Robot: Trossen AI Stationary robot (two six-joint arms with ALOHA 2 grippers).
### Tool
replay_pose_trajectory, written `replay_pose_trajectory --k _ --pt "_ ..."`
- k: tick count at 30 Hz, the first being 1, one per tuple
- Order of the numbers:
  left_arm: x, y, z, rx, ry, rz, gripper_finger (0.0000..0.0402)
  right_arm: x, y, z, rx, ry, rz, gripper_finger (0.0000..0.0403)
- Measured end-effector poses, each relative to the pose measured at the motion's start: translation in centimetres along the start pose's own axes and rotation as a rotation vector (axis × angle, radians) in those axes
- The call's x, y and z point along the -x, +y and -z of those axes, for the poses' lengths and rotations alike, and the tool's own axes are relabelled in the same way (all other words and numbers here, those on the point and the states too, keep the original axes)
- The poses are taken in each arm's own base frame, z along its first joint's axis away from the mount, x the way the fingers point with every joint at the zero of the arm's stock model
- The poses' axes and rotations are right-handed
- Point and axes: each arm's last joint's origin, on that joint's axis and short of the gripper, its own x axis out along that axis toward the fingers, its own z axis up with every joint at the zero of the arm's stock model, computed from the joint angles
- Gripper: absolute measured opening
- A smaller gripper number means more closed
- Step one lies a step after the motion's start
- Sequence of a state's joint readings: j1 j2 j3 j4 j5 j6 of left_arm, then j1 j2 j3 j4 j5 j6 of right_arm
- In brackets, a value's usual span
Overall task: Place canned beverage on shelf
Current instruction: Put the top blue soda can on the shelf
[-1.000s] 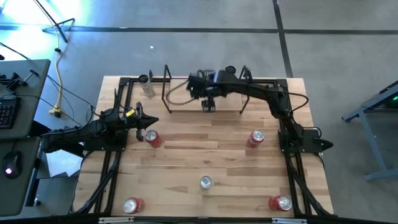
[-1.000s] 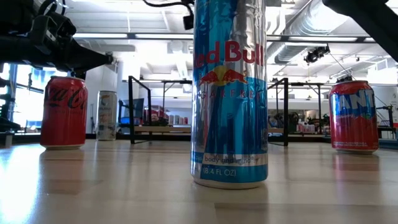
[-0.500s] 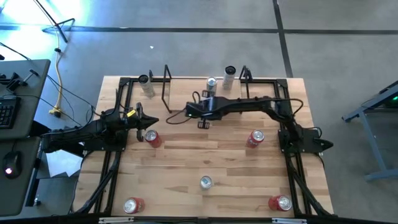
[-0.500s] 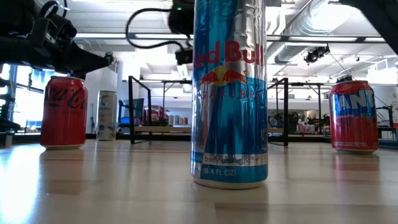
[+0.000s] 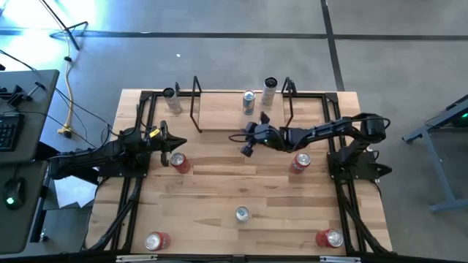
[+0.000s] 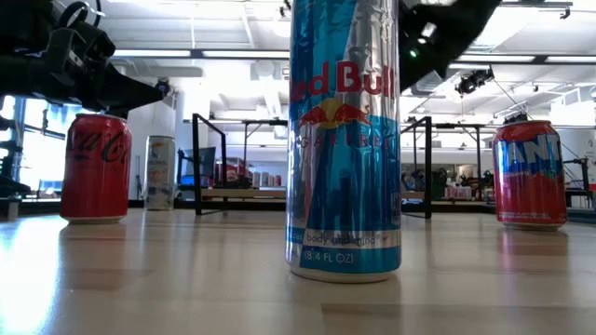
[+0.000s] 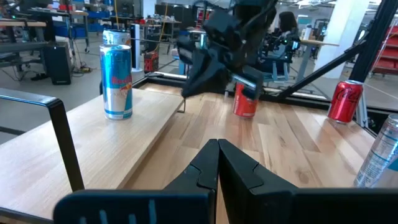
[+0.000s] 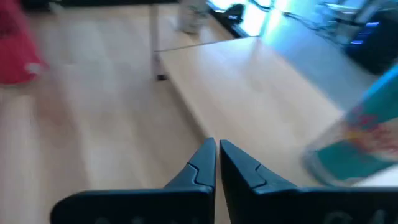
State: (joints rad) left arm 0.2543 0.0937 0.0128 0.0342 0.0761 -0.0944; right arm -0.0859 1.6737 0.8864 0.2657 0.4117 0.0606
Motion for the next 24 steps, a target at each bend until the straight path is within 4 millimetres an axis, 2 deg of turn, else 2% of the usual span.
replay_pose_trajectory --k 2,5,8,14,24 --pt "0.0 0.0 0.0 0.0 -0.002 0.0 0.0001 -0.2 -0.4 0.6 -0.023 -0.007 -0.019 0.0011" --pt "0.0 0.0 0.1 0.001 0.007 -0.001 0.0001 -0.9 -1.9 1.4 -0.04 0.005 0.103 0.0009" --pt "0.0 0.0 0.1 0.007 0.011 -0.001 0.0001 -1.5 -3.4 1.1 -0.059 0.009 0.211 0.0002" --pt "0.0 0.0 0.1 0.01 0.011 -0.001 0.0001 -2.8 -5.4 0.8 -0.081 0.055 0.223 0.0001" --pt "0.0 0.0 0.1 0.009 0.011 -0.001 0.0001 -4.3 -6.8 0.6 -0.125 0.069 0.259 0.0"
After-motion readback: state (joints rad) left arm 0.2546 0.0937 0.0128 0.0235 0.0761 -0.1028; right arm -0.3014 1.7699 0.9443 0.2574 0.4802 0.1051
